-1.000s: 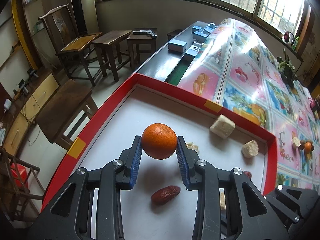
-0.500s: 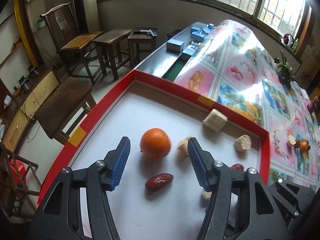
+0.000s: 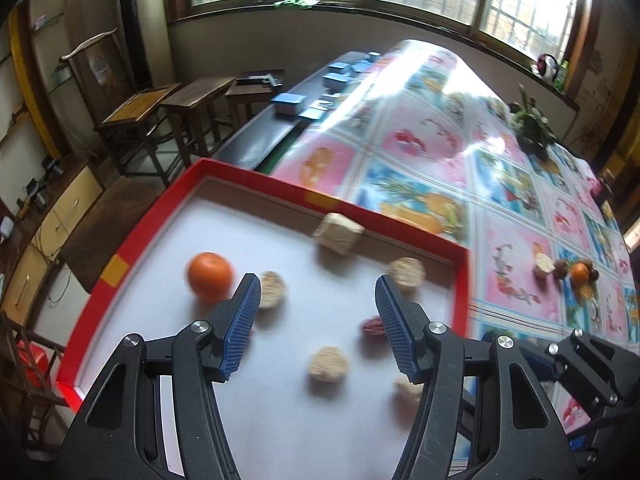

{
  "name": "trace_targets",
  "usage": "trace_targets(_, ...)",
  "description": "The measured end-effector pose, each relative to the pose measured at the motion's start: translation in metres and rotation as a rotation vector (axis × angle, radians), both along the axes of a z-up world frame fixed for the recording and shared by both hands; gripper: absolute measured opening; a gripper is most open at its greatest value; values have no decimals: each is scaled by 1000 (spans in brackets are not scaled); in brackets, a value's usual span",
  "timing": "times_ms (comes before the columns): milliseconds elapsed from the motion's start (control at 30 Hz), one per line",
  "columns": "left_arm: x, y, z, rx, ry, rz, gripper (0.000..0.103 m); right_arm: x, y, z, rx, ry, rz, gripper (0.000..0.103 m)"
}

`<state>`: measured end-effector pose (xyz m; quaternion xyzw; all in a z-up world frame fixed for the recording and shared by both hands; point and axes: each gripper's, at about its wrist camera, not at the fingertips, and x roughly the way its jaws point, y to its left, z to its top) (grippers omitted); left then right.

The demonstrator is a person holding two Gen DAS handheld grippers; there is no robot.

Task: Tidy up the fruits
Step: 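Open the left gripper to drop the orange while the right gripper releases its slice, then move both open grippers back toward the remaining food on the tablecloth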

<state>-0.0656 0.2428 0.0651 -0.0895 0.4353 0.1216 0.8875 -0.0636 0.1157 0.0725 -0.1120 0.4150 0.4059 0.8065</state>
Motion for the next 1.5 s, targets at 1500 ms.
trace_targets(1500,66,-199,-32,-65,89,-342,60,49,-263,-17,-48,40,-557,49)
